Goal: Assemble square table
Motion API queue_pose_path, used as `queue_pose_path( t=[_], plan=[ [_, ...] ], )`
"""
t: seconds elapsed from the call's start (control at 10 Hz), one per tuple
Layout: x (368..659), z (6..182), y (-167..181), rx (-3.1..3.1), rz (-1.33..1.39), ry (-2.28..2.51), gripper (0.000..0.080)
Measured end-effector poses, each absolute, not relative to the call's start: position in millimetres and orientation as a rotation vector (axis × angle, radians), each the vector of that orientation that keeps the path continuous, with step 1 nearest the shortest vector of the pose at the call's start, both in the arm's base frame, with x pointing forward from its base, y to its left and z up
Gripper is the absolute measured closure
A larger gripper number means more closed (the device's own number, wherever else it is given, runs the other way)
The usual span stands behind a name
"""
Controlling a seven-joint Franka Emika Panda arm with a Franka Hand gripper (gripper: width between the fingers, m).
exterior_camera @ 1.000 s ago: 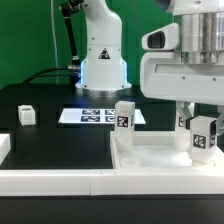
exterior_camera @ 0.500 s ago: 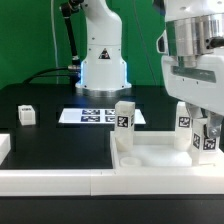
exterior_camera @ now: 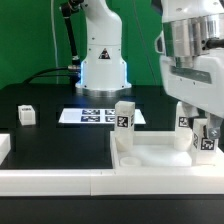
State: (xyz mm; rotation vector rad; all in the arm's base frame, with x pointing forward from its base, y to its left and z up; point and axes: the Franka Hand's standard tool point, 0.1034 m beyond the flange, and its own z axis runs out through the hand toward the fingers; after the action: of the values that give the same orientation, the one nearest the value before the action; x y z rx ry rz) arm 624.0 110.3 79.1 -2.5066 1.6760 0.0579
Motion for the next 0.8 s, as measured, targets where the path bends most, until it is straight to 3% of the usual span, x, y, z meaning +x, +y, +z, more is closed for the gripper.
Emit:
queue_pose_path(
  t=[0.1,0.2,0.5,0.8],
  plan=[
    [624.6,78.9,116.4,-2.599,0.013,1.544,0.0199],
    [623.0,76.8,121.7,-2.615,-0.007,1.511,0.0161],
    [623.7,77.2,118.6,-2.801,-0.03,1.159,0.0152],
    [632.6,78.8,121.9,-3.073,-0.085,0.468,0.015]
  ],
)
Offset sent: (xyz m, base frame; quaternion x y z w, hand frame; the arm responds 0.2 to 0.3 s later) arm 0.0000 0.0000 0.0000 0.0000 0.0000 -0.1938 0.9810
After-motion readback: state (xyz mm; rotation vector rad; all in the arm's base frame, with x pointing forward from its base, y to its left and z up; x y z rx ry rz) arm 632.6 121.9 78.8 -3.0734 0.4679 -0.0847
